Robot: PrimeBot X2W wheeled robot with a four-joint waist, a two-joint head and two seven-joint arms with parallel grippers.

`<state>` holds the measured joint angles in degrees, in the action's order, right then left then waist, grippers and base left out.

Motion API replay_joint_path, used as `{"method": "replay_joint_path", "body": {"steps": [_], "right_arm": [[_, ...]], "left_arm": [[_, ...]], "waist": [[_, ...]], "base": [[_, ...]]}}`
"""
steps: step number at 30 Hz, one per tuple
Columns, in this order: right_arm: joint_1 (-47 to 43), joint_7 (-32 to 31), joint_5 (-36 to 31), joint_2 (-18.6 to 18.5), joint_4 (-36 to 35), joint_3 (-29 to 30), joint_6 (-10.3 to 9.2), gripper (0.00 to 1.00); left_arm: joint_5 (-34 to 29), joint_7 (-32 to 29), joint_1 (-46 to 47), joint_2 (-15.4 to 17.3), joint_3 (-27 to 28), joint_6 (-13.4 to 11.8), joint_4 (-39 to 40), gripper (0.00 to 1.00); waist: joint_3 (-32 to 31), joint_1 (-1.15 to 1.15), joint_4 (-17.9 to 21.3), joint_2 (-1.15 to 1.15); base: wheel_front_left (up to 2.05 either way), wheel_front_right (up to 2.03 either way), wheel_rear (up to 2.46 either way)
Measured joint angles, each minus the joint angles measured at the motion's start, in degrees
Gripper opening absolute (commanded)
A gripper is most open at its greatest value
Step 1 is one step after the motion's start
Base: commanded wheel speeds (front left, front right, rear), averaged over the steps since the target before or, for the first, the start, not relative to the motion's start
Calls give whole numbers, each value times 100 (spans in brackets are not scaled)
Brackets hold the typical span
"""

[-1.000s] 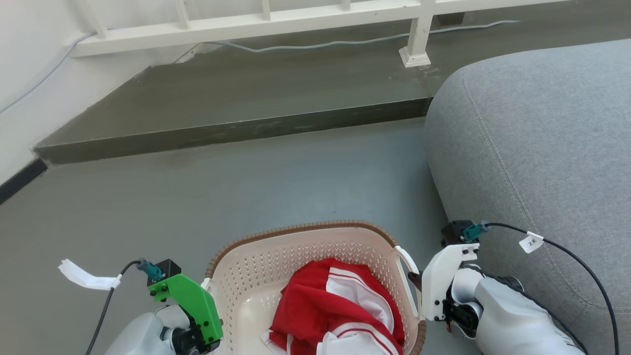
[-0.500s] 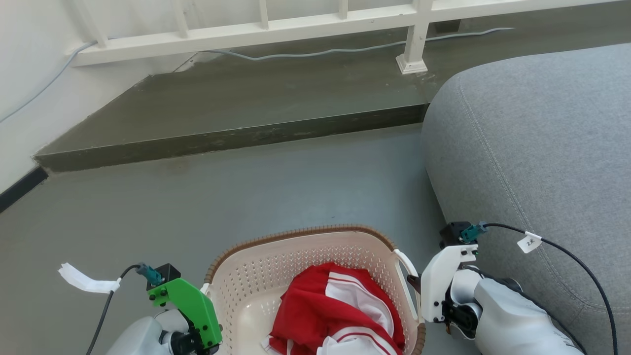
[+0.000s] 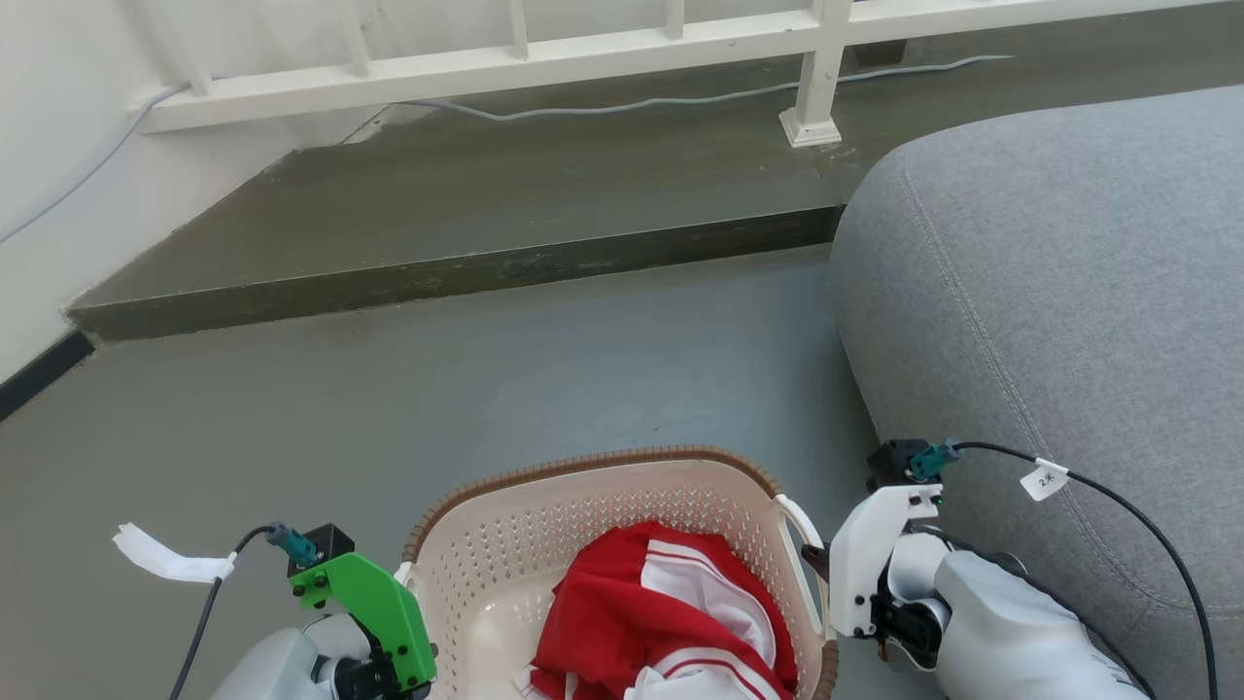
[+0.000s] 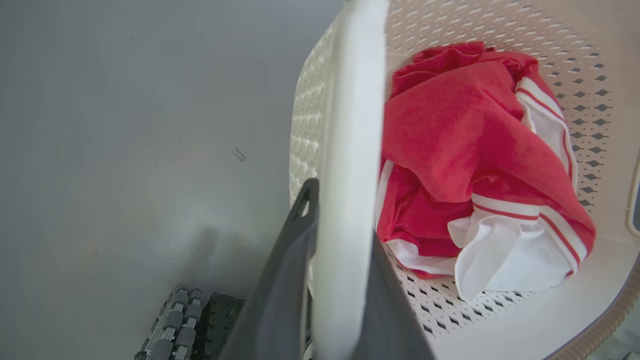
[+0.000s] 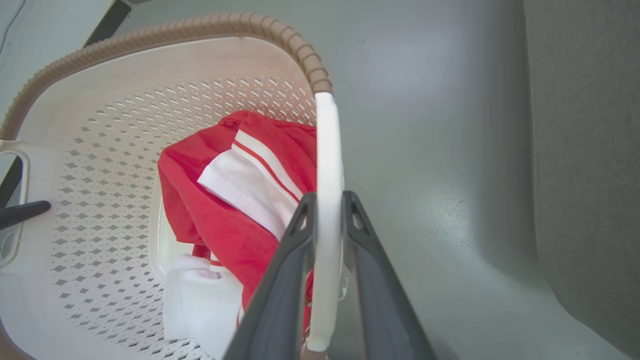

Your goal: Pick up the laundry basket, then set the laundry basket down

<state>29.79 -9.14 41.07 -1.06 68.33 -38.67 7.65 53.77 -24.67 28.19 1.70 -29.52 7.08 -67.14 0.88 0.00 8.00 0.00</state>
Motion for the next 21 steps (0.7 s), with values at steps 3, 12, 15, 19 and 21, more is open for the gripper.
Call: {"method": "replay_joint_path", "body": {"steps": [3,12,15,19,21], "right_arm": [[0,-1,33,0,9,-19,-1,0],[0,0,59,-1,24,-76,-11,0],[0,0,65,-4,26,-88,-12,0],[0,0,79,-8,27,-93,-13,0],[0,0,86,-8,27,-94,-14,0]], "left_arm": [[4,0,-4,0,-7,0,5,0],[58,0,-16,2,-32,-1,9,0],[58,0,-24,8,-68,-3,38,0],[58,2,-35,16,-108,-4,66,0],[58,10,-36,20,-119,-4,78,0]], "waist": [[-4,0,-7,0],[-27,0,-35,0],[-35,0,-41,0],[-40,0,-46,0],[-36,0,-48,0]], "base": [[0,0,0],[0,0,0],[0,0,0],[0,0,0],[0,0,0]]}}
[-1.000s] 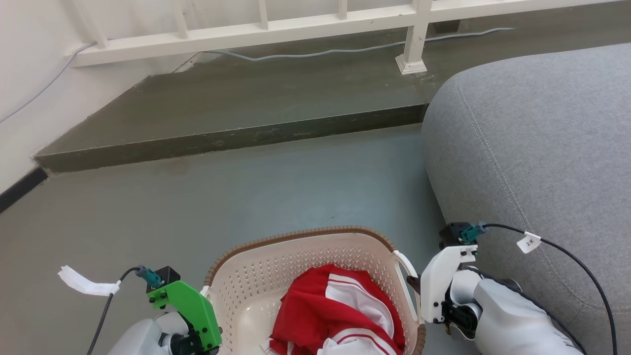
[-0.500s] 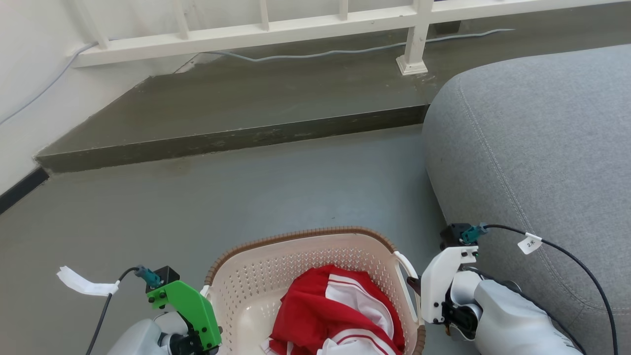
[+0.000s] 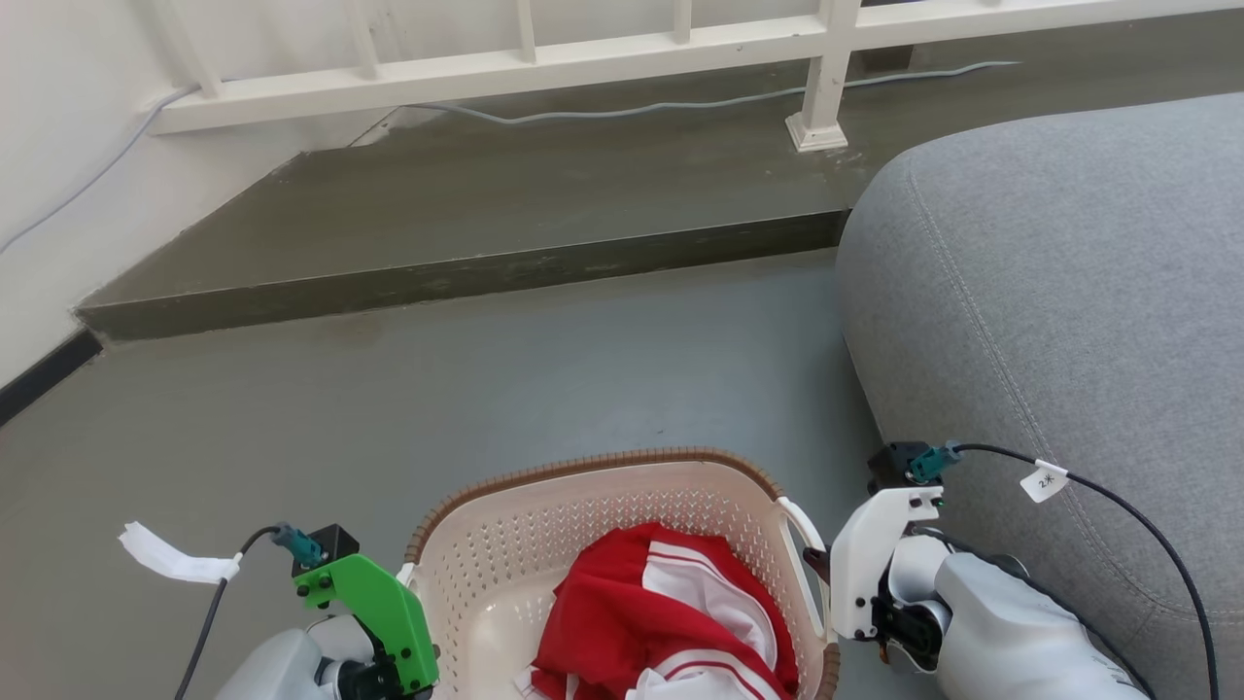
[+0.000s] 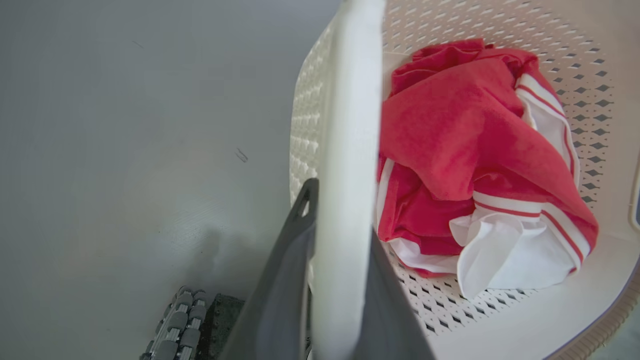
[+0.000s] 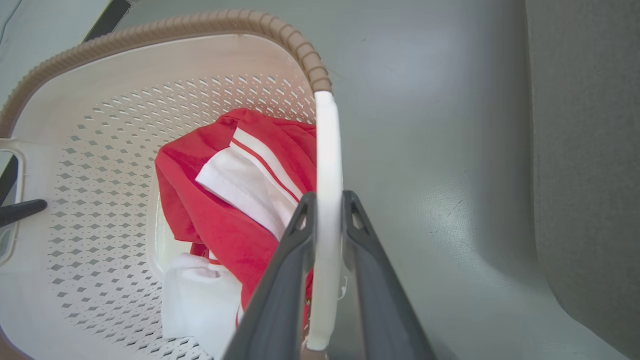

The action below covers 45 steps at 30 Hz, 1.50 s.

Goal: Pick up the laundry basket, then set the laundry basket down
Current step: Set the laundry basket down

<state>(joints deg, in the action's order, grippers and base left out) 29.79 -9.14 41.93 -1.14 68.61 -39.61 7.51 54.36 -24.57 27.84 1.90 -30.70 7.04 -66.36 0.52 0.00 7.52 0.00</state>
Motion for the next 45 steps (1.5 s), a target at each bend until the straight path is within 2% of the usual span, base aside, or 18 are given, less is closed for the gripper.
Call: {"method": "replay_joint_path", "body": {"steps": [17,26,45], "right_arm": [[73,401,-1,35,-9,-19,-145,0],[516,661,-11,33,-22,15,-256,0],[1088,1279,-65,-66,-65,67,-304,0]], "left_arm": [[-221,548,97,77,-216,2,167,0],[-313,901,565,76,-232,3,200,0],[-622,1499,1318,45,-309,1,212,0]], "waist": [[455,0,-8,0],[1062,0,-27,0],[2579,-1,-141,0]], "base": [[0,0,0],[0,0,0],[0,0,0]]}}
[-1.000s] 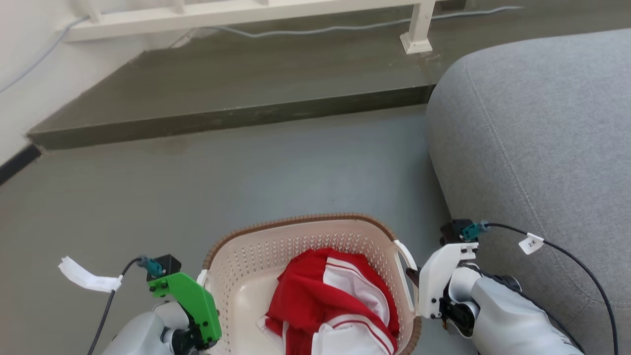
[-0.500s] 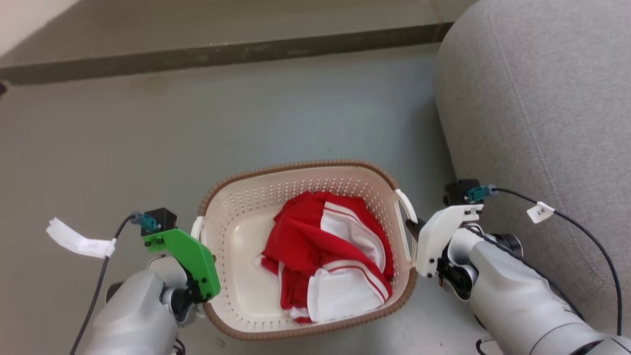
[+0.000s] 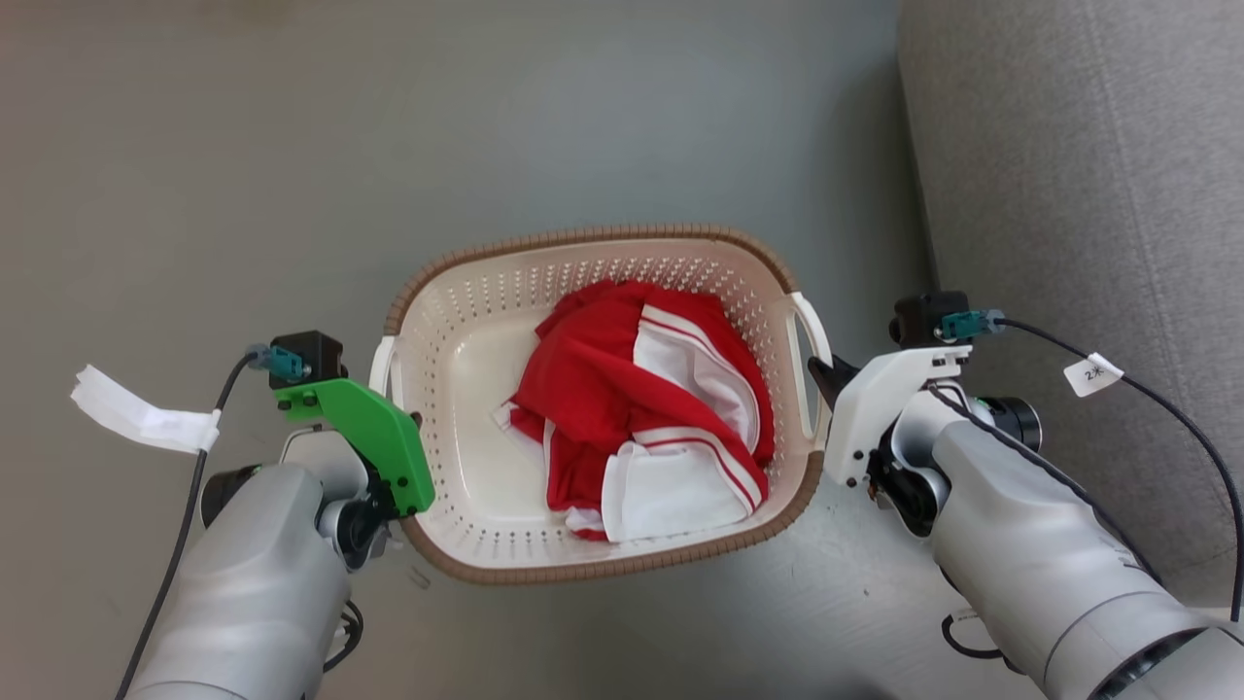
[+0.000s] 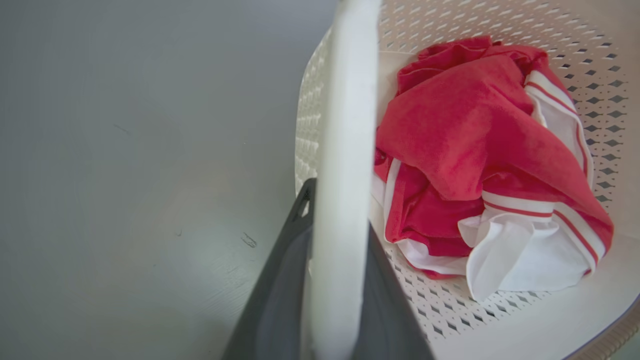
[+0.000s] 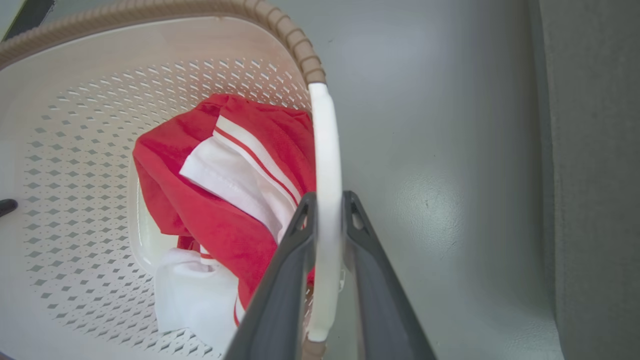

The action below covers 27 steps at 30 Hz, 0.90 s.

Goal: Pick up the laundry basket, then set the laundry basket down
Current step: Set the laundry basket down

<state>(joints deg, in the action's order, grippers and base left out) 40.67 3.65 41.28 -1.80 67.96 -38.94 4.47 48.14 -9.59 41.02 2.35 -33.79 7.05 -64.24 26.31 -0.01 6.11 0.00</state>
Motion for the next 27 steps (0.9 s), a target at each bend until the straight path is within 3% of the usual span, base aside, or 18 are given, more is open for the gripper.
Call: {"method": "replay_joint_path", "body": {"steps": [27], "right_arm": [[1016,692,-59,-67,-73,131,-63,0]], "left_arm": [[-350,891,1088,91,-87,4,12,0]], "waist": [[2126,0,-76,0]], "base": [[0,0,0]]}}
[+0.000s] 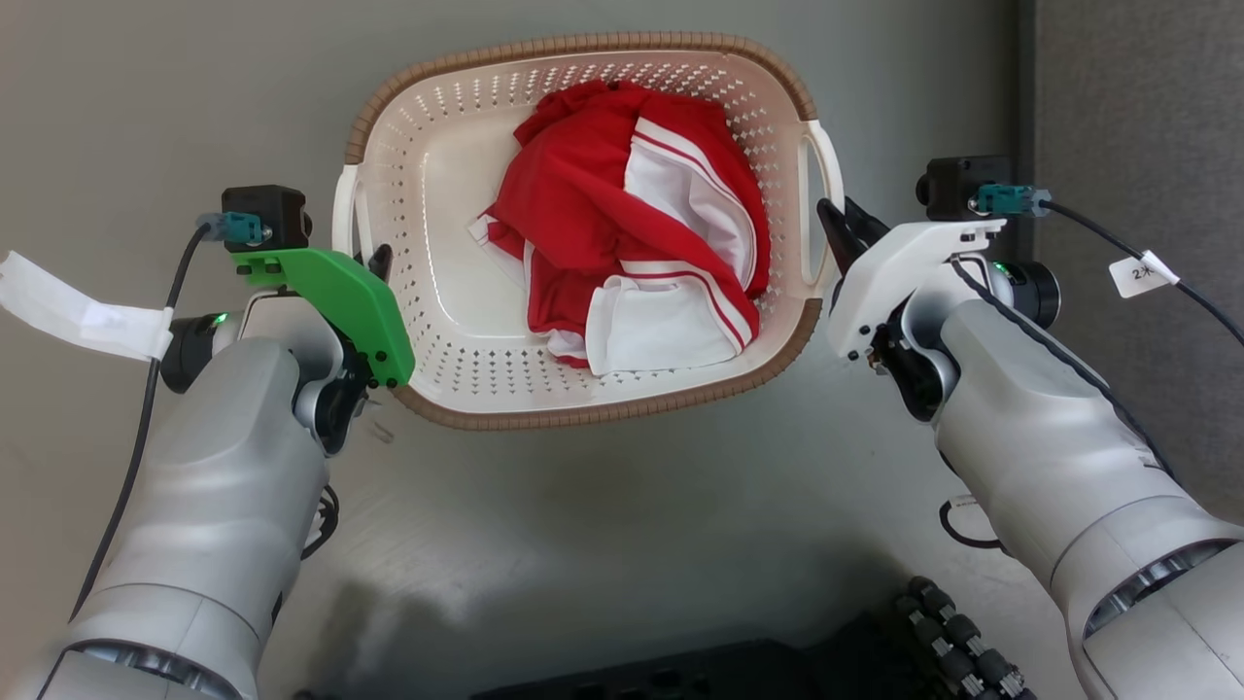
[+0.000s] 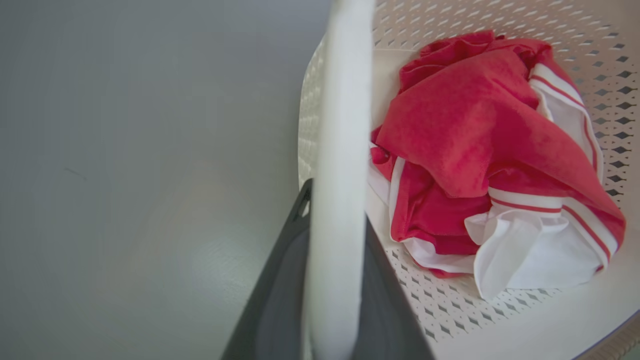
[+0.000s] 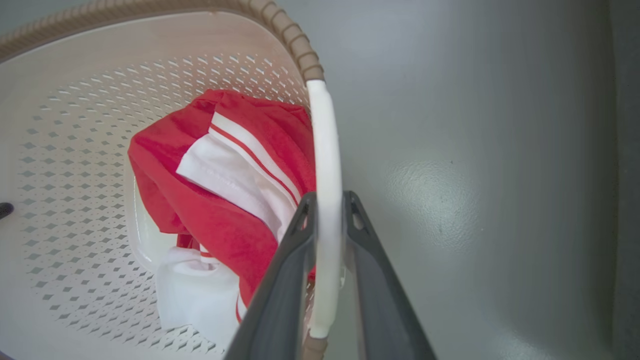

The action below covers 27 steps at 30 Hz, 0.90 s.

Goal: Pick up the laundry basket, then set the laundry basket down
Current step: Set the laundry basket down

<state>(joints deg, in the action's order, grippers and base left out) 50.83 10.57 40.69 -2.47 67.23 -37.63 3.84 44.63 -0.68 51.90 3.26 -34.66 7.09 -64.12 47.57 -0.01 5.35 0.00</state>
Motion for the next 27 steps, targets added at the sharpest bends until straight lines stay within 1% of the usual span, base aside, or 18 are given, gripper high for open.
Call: {"method": "replay_joint_path", "body": {"steps": [2,10,27], "right_arm": [[37,65,0,3,13,1,-27,0],[274,347,-1,-47,-8,49,-14,0],[261,309,20,33,144,78,18,0]], "left_arm": [[0,66,17,-8,0,1,-25,0],[0,234,220,0,-1,4,-70,0],[13,253,247,-74,-73,22,-288,0]], "waist": [[145,0,-10,0],[390,1,-30,0],[307,1,-21,0]], "base": [[0,0,0],[0,0,0],[0,0,0]]}}
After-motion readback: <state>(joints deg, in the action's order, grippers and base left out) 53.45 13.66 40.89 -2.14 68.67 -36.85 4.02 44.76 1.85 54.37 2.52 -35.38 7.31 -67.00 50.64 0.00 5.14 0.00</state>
